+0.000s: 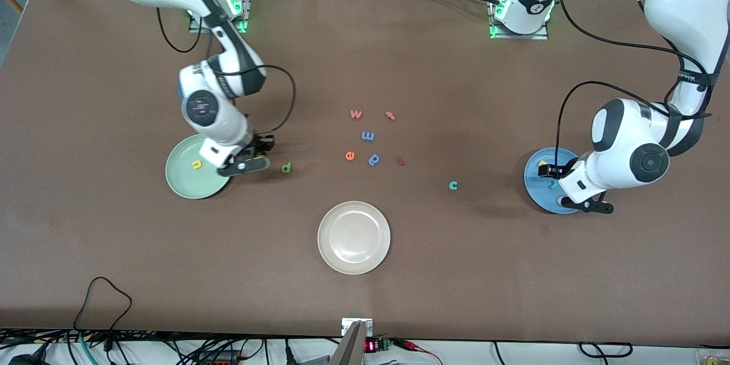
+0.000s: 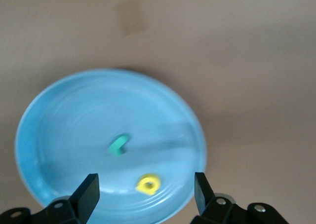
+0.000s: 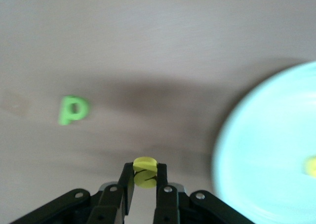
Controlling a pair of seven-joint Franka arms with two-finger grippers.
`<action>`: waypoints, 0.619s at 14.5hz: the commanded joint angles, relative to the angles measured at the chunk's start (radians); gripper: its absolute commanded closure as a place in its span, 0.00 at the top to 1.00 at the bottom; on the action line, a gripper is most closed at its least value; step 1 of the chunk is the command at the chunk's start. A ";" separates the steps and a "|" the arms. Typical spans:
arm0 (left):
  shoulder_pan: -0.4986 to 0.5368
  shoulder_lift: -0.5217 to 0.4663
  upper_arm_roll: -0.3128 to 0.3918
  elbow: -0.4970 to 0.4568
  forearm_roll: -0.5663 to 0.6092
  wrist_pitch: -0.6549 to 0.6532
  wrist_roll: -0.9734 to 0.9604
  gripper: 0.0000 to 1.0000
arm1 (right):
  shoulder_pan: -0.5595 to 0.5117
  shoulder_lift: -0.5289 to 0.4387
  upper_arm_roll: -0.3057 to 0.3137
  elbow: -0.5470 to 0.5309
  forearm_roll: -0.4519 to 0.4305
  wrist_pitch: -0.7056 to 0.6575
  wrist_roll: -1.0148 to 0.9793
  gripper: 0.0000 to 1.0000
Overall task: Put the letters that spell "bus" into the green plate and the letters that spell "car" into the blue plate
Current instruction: 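Drop the s on the green plate while the left gripper drops a on blue, then grasp the green p with the right gripper while the left gripper grasps cyan c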
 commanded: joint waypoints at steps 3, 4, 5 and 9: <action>-0.117 0.066 -0.089 0.131 0.002 -0.004 -0.120 0.60 | -0.176 -0.006 -0.020 -0.020 -0.005 -0.034 -0.128 0.07; -0.166 0.084 -0.087 0.151 0.002 -0.003 -0.181 0.57 | -0.188 0.000 -0.022 -0.020 -0.005 -0.034 -0.140 0.15; -0.204 0.103 -0.089 0.165 0.002 -0.003 -0.241 0.56 | -0.193 0.005 -0.023 -0.020 -0.005 -0.034 -0.142 0.35; -0.301 0.163 -0.075 0.190 0.020 0.032 -0.373 0.49 | -0.187 -0.006 -0.023 -0.017 -0.004 -0.034 -0.128 1.00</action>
